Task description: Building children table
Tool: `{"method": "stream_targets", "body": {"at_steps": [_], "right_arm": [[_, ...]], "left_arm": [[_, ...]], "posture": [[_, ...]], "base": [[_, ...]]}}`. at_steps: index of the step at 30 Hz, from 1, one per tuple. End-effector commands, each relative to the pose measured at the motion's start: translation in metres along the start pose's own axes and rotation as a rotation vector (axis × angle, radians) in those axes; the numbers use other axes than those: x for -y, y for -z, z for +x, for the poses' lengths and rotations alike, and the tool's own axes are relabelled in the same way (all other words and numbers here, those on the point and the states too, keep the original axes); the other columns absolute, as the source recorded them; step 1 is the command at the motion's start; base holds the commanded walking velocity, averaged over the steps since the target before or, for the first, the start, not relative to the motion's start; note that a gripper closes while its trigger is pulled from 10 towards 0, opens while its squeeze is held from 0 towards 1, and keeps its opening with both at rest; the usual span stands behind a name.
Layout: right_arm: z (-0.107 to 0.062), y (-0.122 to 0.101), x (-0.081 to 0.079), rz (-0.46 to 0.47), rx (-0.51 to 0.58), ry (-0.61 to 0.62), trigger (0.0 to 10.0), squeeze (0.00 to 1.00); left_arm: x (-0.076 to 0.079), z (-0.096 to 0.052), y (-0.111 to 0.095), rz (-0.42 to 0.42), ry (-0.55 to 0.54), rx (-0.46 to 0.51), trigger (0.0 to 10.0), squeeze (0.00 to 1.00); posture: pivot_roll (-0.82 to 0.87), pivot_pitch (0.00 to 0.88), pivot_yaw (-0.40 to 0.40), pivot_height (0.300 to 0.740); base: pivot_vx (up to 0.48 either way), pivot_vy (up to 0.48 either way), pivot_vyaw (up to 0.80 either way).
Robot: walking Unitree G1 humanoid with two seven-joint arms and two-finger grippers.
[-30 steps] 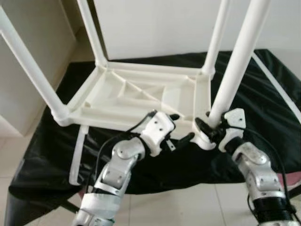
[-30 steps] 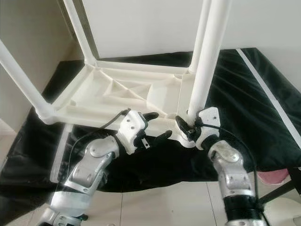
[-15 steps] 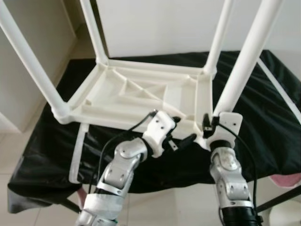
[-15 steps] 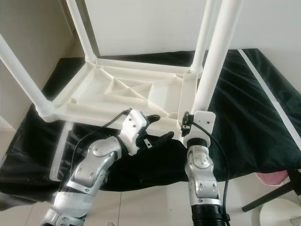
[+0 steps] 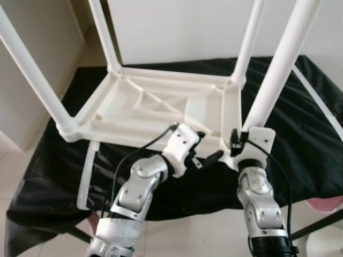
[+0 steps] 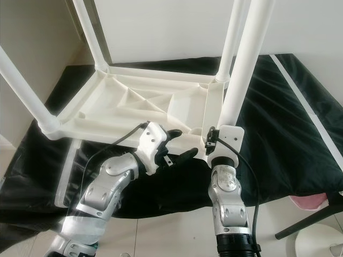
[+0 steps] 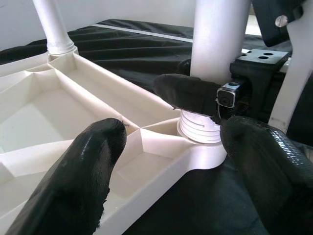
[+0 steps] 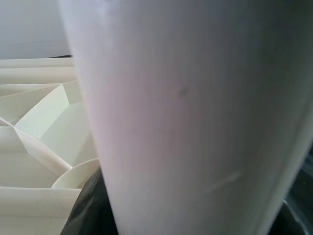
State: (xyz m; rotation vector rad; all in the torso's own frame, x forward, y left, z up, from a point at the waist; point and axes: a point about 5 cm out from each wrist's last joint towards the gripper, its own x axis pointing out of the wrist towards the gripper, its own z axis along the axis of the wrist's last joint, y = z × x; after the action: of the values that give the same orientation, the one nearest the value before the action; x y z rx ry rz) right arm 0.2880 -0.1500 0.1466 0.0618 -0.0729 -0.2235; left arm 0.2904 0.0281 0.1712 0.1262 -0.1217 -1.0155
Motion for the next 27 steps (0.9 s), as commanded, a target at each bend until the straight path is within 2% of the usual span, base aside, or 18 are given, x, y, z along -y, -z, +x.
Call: {"method": "stream_targets", "body": {"at_steps": [1, 2, 3, 4, 5, 9, 12, 14, 17, 18, 19, 24, 25, 27], "right_arm": [[-0.005, 0.012, -0.007, 0.085, -0.087, 0.008, 10.0, 0.0], [-0.005, 0.012, -0.007, 0.085, -0.087, 0.008, 10.0, 0.0], [-0.006, 0.012, -0.006, 0.076, -0.087, 0.011, 10.0, 0.65], [-0.006, 0.012, -0.005, 0.073, -0.085, 0.012, 10.0, 0.65], [-0.006, 0.011, -0.005, 0.072, -0.08, 0.008, 10.0, 1.0], [-0.006, 0.009, -0.004, 0.072, -0.069, -0.002, 10.0, 1.0], [-0.009, 0.001, 0.009, 0.06, -0.017, -0.068, 10.0, 1.0], [-0.009, 0.001, 0.011, 0.059, -0.013, -0.078, 10.0, 1.0], [-0.014, -0.001, 0.019, 0.06, -0.004, -0.194, 10.0, 1.0], [-0.014, -0.001, 0.019, 0.06, -0.004, -0.194, 10.0, 1.0], [-0.016, -0.002, 0.025, 0.033, 0.006, -0.243, 10.0, 1.0], [-0.017, -0.002, 0.029, -0.003, 0.021, -0.32, 10.0, 1.0], [-0.015, -0.004, 0.031, -0.029, 0.019, -0.411, 10.0, 1.0], [-0.015, -0.004, 0.031, -0.029, 0.019, -0.411, 10.0, 1.0]], "left_arm": [[-0.003, 0.0, -0.001, 0.0, -0.076, 0.003, 10.0, 0.0], [-0.003, 0.0, -0.001, 0.0, -0.076, 0.003, 10.0, 0.0], [-0.003, 0.0, -0.002, 0.017, -0.091, 0.013, 10.0, 0.0], [-0.003, 0.0, -0.003, 0.023, -0.095, 0.016, 10.0, 0.0], [-0.003, 0.0, -0.003, 0.03, -0.101, 0.017, 10.0, 0.0], [-0.004, 0.0, -0.003, 0.039, -0.108, 0.017, 10.0, 0.0], [-0.004, -0.001, -0.004, 0.072, -0.117, 0.023, 10.0, 0.0], [-0.004, -0.001, -0.004, 0.077, -0.116, 0.025, 10.0, 0.0], [-0.004, 0.0, -0.004, 0.087, -0.106, 0.026, 10.0, 0.0], [-0.004, 0.0, -0.004, 0.087, -0.106, 0.026, 10.0, 0.0], [-0.005, 0.0, -0.005, 0.111, -0.099, 0.037, 10.0, 0.0], [-0.005, 0.001, -0.007, 0.127, -0.094, 0.05, 10.0, 0.0], [-0.004, 0.003, -0.007, 0.129, -0.077, 0.05, 10.0, 0.0], [-0.004, 0.003, -0.007, 0.129, -0.077, 0.05, 10.0, 0.0]], "posture": [[-0.08, 0.062, 0.035, 0.74], [-0.08, 0.062, 0.035, 0.74], [-0.08, 0.058, 0.035, 0.74], [-0.08, 0.058, 0.035, 0.74], [-0.08, 0.057, 0.034, 0.74], [-0.08, 0.056, 0.037, 0.74], [-0.09, 0.052, 0.046, 0.74], [-0.09, 0.052, 0.046, 0.74], [-0.1, 0.048, 0.057, 0.74], [-0.1, 0.048, 0.057, 0.74], [-0.11, 0.045, 0.065, 0.74], [-0.11, 0.043, 0.067, 0.74], [-0.12, 0.039, 0.077, 0.74], [-0.12, 0.039, 0.077, 0.74]], "base": [[0.0, 0.0, 0.0], [0.0, 0.0, 0.0], [0.0, 0.0, 0.0], [0.0, 0.0, 0.0], [0.0, 0.0, 0.0], [0.0, 0.0, 0.0], [0.0, 0.0, 0.0], [0.0, 0.0, 0.0], [0.0, 0.0, 0.0], [0.0, 0.0, 0.0], [0.0, 0.0, 0.0], [0.0, 0.0, 0.0], [0.0, 0.0, 0.0], [0.0, 0.0, 0.0]]}}
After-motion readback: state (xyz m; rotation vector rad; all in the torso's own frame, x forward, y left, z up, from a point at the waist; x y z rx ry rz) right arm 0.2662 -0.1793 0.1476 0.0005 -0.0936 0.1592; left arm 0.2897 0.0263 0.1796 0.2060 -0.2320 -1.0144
